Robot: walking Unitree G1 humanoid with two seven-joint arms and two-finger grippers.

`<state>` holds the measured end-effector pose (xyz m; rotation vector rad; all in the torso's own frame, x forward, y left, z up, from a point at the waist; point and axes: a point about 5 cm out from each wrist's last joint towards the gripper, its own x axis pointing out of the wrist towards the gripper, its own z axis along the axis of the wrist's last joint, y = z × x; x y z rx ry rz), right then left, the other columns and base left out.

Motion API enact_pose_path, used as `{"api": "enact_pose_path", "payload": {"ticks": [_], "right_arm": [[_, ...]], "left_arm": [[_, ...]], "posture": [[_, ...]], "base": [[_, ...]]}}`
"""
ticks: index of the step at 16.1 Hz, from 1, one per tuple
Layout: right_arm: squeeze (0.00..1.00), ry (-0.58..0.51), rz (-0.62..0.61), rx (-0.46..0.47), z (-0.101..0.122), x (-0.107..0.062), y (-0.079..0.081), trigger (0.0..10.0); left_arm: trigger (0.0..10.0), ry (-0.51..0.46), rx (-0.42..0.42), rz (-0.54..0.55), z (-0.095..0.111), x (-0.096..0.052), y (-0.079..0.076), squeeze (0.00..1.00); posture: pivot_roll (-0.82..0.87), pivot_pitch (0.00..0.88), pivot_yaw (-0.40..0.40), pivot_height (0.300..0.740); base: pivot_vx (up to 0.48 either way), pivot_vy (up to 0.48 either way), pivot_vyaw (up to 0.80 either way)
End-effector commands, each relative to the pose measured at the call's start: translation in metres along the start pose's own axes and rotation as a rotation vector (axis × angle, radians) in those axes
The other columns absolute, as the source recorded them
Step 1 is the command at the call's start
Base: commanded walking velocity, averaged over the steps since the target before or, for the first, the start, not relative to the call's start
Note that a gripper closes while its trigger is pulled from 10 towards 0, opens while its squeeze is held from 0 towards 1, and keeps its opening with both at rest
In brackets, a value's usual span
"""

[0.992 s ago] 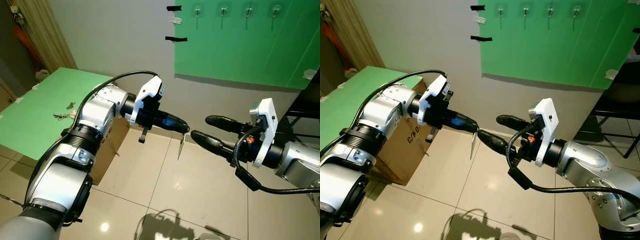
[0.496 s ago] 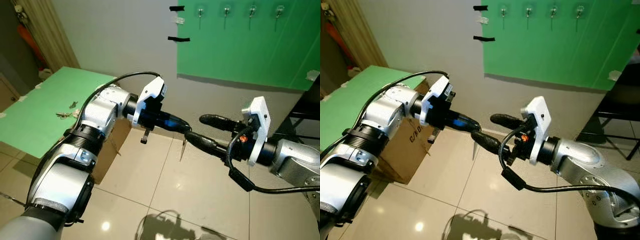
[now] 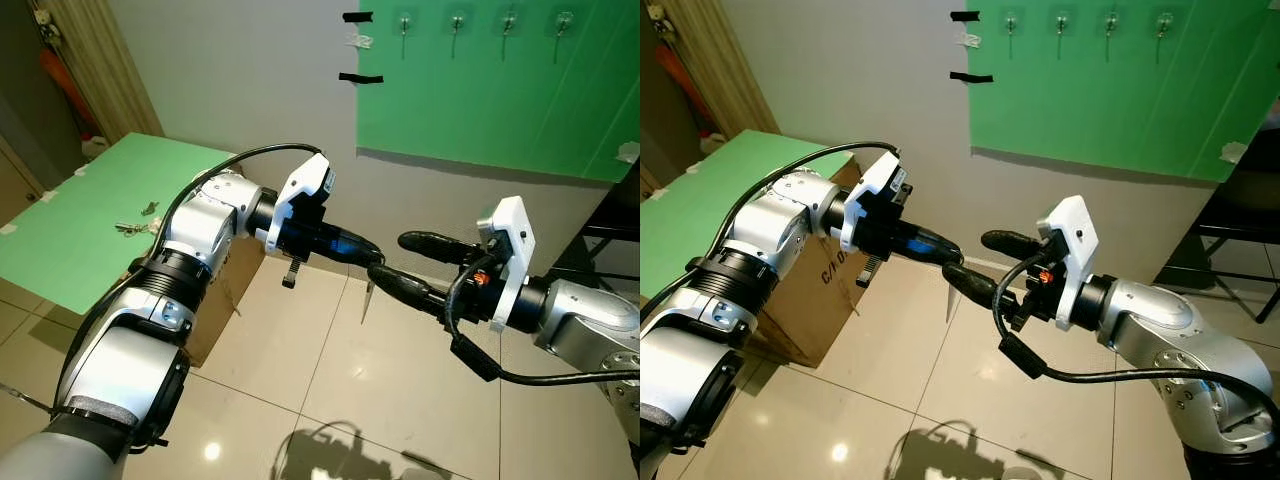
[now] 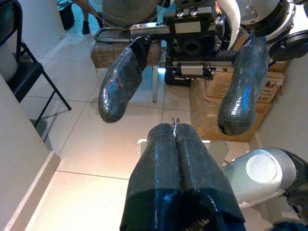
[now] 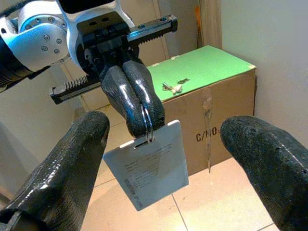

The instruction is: Hang keys on a hook

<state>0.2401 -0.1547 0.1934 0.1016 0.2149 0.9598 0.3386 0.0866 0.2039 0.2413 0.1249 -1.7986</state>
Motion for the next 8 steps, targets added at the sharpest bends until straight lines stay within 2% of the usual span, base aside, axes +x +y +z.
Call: {"api": "enact_pose_path", "payload": {"ticks": [1, 2, 3, 5, 8], "right_arm": [[0.0, -0.006, 0.002, -0.015, 0.0026, 0.0009, -0.0009, 8.0], [0.0, -0.006, 0.001, -0.017, 0.0027, 0.0008, -0.0011, 6.2], [0.0, -0.007, 0.001, -0.017, 0.0027, 0.0008, -0.0012, 5.7], [0.0, -0.01, -0.001, -0.018, 0.0028, 0.0006, -0.0015, 0.0], [0.0, -0.013, 0.003, -0.018, 0.0027, -0.0006, -0.0017, 0.0]], "left_arm": [[10.0, -0.001, 0.037, -0.001, 0.0104, -0.0026, 0.0017, 0.0], [10.0, -0.002, 0.037, -0.001, 0.0106, -0.0025, 0.0017, 0.0], [10.0, -0.002, 0.038, -0.002, 0.0108, -0.0023, 0.0016, 0.0], [10.0, -0.004, 0.038, -0.003, 0.0108, -0.002, 0.0013, 0.0], [10.0, -0.003, 0.033, -0.001, 0.0096, -0.002, 0.0014, 0.0]], "posture": [[-0.31, 0.0, 0.13, 0.74], [-0.31, 0.0, 0.131, 0.74], [-0.31, 0.0, 0.13, 0.74], [-0.31, 0.0, 0.13, 0.74], [-0.31, 0.0, 0.129, 0.74]], "base": [[0.0, 0.0, 0.0], [0.0, 0.0, 0.0], [0.0, 0.0, 0.0], [0.0, 0.0, 0.0], [0.0, 0.0, 0.0]]}}
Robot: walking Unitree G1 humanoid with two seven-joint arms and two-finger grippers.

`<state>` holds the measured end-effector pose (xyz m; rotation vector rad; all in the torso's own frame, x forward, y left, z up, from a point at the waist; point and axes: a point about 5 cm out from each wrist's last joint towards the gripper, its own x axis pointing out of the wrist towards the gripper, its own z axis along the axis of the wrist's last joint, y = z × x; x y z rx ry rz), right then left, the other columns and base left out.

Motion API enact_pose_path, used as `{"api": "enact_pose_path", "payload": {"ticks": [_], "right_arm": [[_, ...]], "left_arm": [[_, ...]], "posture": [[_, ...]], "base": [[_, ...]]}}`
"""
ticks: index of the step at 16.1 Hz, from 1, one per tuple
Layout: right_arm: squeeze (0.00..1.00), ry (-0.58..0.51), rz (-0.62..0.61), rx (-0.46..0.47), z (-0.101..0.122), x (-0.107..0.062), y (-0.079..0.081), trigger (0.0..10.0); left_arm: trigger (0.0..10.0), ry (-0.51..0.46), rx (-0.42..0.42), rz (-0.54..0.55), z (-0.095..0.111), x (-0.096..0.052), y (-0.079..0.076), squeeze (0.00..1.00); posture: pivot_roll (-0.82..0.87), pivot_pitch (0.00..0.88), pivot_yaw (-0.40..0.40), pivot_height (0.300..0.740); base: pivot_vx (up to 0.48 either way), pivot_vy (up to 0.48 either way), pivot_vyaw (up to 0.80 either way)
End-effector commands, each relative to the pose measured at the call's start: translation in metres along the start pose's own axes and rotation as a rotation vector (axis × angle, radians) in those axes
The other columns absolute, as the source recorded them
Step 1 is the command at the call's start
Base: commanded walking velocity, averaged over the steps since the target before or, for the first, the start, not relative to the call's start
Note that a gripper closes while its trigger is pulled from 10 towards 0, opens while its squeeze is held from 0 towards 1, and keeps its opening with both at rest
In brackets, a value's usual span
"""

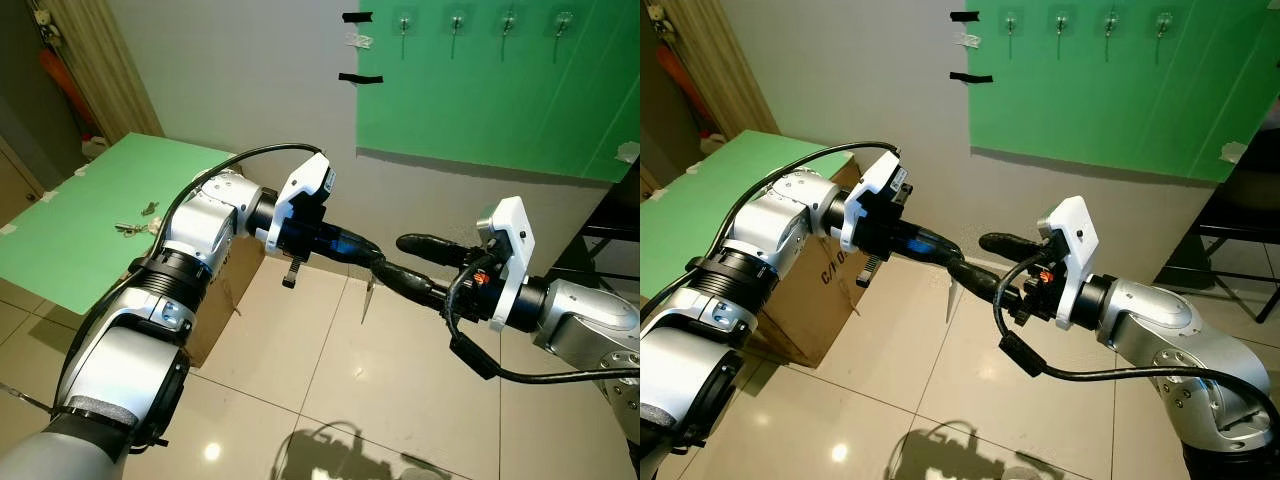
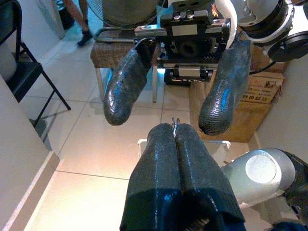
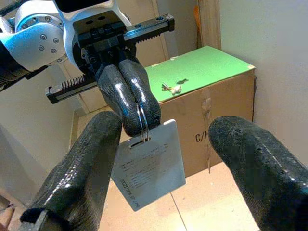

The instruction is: Hang keys on a hook

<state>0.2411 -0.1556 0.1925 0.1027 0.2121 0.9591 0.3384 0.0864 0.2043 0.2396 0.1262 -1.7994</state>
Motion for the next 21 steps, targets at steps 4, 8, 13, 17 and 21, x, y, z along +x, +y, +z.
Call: {"api": "enact_pose_path", "payload": {"ticks": [4, 8, 13, 17, 21], "right_arm": [[0.0, -0.011, 0.012, -0.019, 0.0036, -0.002, 0.0003, 0.0], [0.0, -0.016, 0.062, -0.002, 0.0044, -0.002, 0.0052, 0.0], [0.0, -0.018, 0.097, 0.021, 0.0045, -0.0033, 0.0082, 0.0], [0.0, -0.027, 0.119, 0.031, 0.0059, -0.0017, 0.0095, 0.0], [0.0, -0.046, 0.108, 0.029, 0.0062, 0.0029, 0.0084, 0.0]], "left_arm": [[10.0, -0.001, 0.034, 0.003, 0.0085, -0.0027, 0.0015, 0.0], [10.0, 0.001, 0.036, 0.0, 0.0087, -0.0025, 0.0012, 0.0], [10.0, 0.004, 0.043, -0.005, 0.0088, -0.0009, 0.001, 0.0], [10.0, 0.01, 0.05, -0.012, 0.0095, 0.0005, 0.0012, 0.0], [10.0, 0.014, 0.055, -0.019, 0.0097, 0.0015, 0.0006, 0.0]], "posture": [[-0.31, 0.0, 0.128, 0.74], [-0.31, 0.0, 0.128, 0.74], [-0.31, 0.0, 0.125, 0.74], [-0.31, 0.0, 0.126, 0.74], [-0.31, 0.0, 0.124, 0.74]], "base": [[0.0, 0.0, 0.0], [0.0, 0.0, 0.0], [0.0, 0.0, 0.0], [0.0, 0.0, 0.0], [0.0, 0.0, 0.0]]}}
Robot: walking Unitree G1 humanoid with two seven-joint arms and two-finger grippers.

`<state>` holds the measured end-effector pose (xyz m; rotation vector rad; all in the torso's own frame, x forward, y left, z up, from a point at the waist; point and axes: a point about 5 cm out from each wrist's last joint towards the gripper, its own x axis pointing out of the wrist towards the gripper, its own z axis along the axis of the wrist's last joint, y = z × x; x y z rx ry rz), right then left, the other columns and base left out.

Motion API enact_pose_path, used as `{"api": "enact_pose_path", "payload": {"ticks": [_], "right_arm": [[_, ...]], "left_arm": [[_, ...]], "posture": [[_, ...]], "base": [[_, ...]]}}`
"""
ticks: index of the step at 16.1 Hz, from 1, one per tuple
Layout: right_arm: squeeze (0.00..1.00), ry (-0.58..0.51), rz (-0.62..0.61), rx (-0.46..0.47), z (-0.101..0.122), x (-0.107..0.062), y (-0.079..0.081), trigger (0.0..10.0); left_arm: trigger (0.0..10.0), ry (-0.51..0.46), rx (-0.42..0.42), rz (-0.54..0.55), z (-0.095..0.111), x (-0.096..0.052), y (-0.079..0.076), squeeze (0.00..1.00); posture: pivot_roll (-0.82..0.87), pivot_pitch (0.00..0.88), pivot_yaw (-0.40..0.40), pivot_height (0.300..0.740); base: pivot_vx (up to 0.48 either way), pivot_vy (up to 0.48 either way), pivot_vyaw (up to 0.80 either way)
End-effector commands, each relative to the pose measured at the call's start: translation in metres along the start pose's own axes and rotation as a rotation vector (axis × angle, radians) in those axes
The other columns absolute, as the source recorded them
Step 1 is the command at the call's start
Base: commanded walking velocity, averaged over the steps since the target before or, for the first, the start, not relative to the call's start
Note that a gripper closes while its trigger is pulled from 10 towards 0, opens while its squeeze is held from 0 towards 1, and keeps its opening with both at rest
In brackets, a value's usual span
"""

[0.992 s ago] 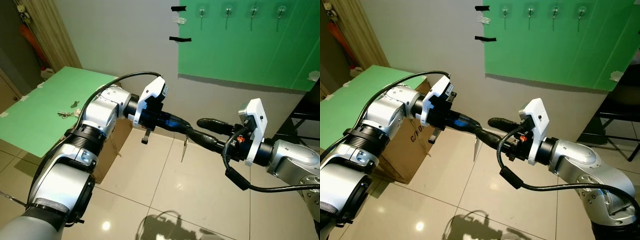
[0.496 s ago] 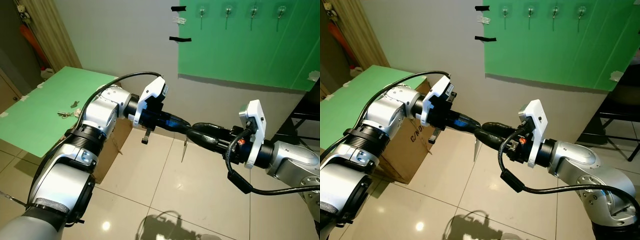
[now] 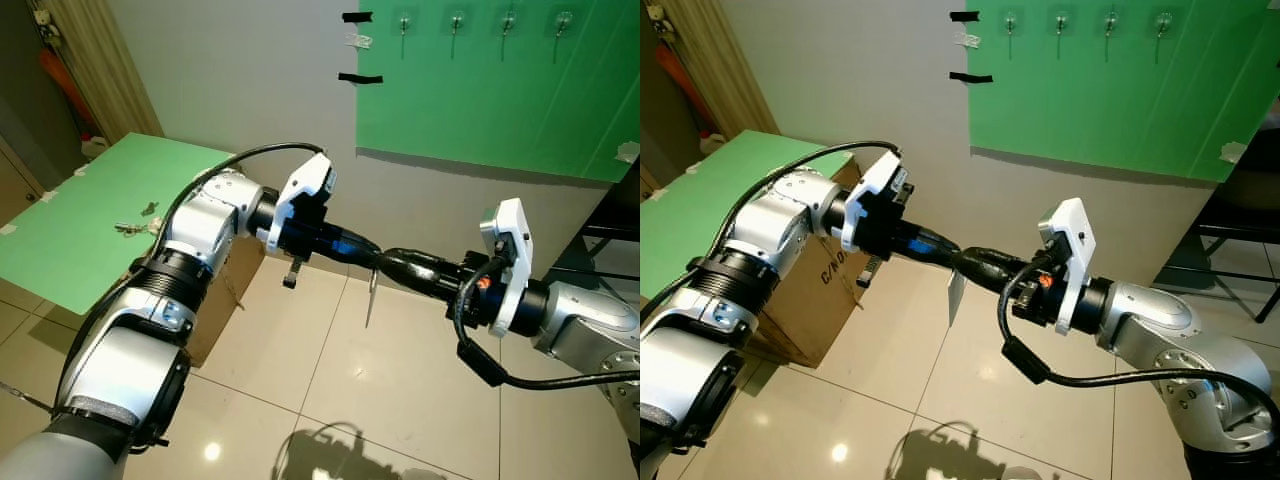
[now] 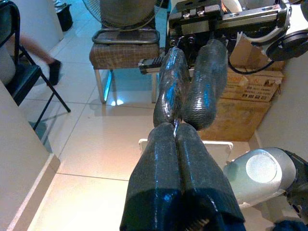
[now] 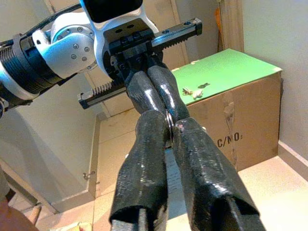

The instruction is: Hang keys on a hook

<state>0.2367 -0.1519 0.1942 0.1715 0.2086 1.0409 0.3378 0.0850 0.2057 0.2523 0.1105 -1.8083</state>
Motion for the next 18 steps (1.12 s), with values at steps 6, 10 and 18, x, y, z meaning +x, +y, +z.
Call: {"api": "enact_pose_path", "payload": {"ticks": [6, 10, 18], "right_arm": [[0.0, -0.02, 0.018, -0.024, 0.0042, 0.0048, 0.002, 0.0], [0.0, -0.036, -0.003, -0.033, 0.0048, 0.0053, 0.0001, 0.0], [0.0, -0.041, -0.005, -0.027, 0.0037, 0.0057, -0.0001, 0.0]], "left_arm": [[10.0, 0.015, 0.039, -0.02, 0.0074, 0.0023, -0.0002, 0.0], [10.0, 0.009, 0.038, -0.015, 0.0077, 0.0012, -0.0003, 0.0], [10.0, 0.024, 0.051, 0.071, 0.0063, 0.0028, 0.0056, 1.0]], "posture": [[-0.31, 0.0, 0.121, 0.74], [-0.31, 0.0, 0.121, 0.74], [-0.31, 0.0, 0.121, 0.74]], "base": [[0.0, 0.0, 0.0], [0.0, 0.0, 0.0], [0.0, 0.0, 0.0]]}}
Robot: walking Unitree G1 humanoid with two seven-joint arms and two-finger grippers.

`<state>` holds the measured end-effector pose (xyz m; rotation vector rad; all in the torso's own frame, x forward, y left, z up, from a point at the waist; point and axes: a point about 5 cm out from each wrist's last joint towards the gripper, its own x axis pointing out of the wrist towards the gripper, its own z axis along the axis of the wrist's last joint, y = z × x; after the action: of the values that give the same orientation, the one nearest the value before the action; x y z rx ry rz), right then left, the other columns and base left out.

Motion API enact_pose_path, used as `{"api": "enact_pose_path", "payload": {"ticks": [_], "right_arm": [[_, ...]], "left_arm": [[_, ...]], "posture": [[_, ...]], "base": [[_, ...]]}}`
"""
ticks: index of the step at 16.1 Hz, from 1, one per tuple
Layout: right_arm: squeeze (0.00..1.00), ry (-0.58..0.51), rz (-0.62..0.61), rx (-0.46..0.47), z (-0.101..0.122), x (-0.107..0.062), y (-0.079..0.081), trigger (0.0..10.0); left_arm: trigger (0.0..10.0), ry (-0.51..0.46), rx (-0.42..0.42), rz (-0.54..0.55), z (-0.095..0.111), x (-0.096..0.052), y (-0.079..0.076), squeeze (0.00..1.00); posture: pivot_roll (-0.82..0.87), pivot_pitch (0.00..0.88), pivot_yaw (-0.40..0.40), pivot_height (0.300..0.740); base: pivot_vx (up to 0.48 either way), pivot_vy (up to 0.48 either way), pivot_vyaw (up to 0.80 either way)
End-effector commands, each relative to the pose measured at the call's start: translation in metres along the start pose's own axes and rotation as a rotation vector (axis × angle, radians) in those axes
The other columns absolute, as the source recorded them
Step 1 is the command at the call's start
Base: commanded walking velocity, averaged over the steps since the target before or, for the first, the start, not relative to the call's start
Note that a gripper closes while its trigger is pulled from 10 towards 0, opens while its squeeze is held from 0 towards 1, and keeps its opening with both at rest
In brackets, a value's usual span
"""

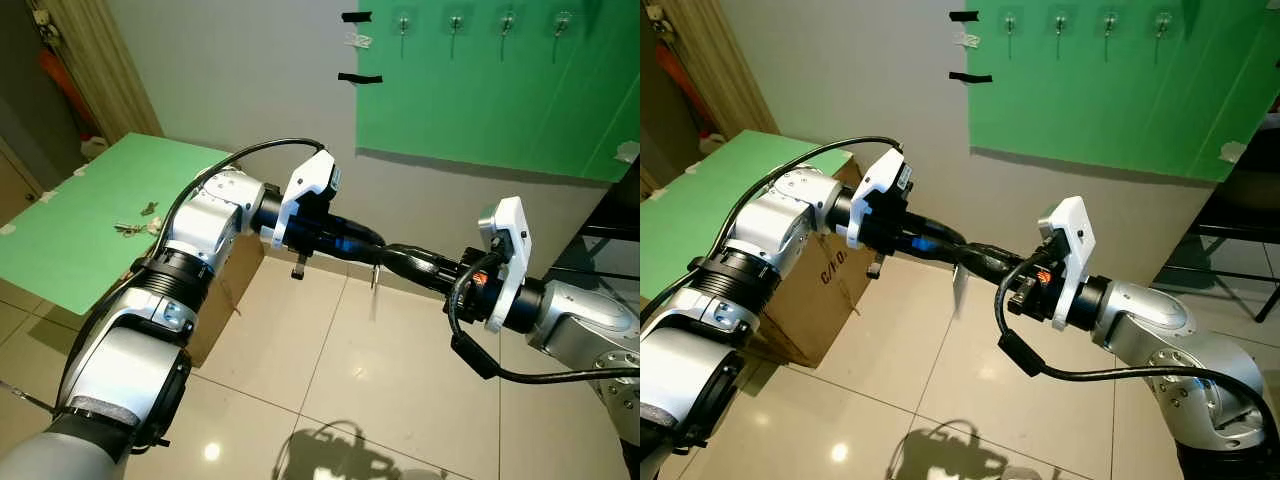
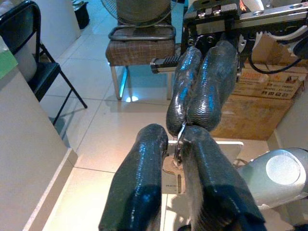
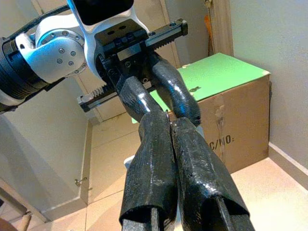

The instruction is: Hang keys on a hook

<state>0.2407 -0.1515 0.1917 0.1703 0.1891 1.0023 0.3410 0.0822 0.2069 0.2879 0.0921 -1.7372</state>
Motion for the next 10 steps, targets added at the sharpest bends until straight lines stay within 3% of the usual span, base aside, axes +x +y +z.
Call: {"api": "enact_pose_path", "payload": {"ticks": [1, 6, 9, 10], "right_arm": [[0.0, -0.022, 0.031, -0.018, 0.005, 0.003, 0.004, 0.0], [0.0, -0.018, 0.025, -0.018, 0.004, 0.002, 0.003, 0.0], [0.0, -0.012, 0.026, -0.017, 0.003, 0.002, 0.003, 0.0], [0.0, -0.01, 0.023, -0.018, 0.002, 0.001, 0.002, 0.0]], "left_arm": [[10.0, 0.003, 0.028, 0.005, 0.005, 0.001, 0.002, 1.0], [10.0, 0.004, 0.024, 0.03, 0.006, -0.006, 0.004, 1.0], [10.0, 0.009, -0.006, -0.014, 0.003, -0.009, 0.0, 1.0], [10.0, 0.017, -0.014, -0.036, 0.0, -0.013, -0.004, 0.0]], "posture": [[-0.31, 0.0, 0.121, 0.74], [-0.31, 0.0, 0.118, 0.74], [-0.3, 0.0, 0.118, 0.74], [-0.3, 0.0, 0.118, 0.74]], "base": [[0.0, 0.0, 0.0], [0.0, 0.0, 0.0], [0.0, 0.0, 0.0], [0.0, 0.0, 0.0]]}}
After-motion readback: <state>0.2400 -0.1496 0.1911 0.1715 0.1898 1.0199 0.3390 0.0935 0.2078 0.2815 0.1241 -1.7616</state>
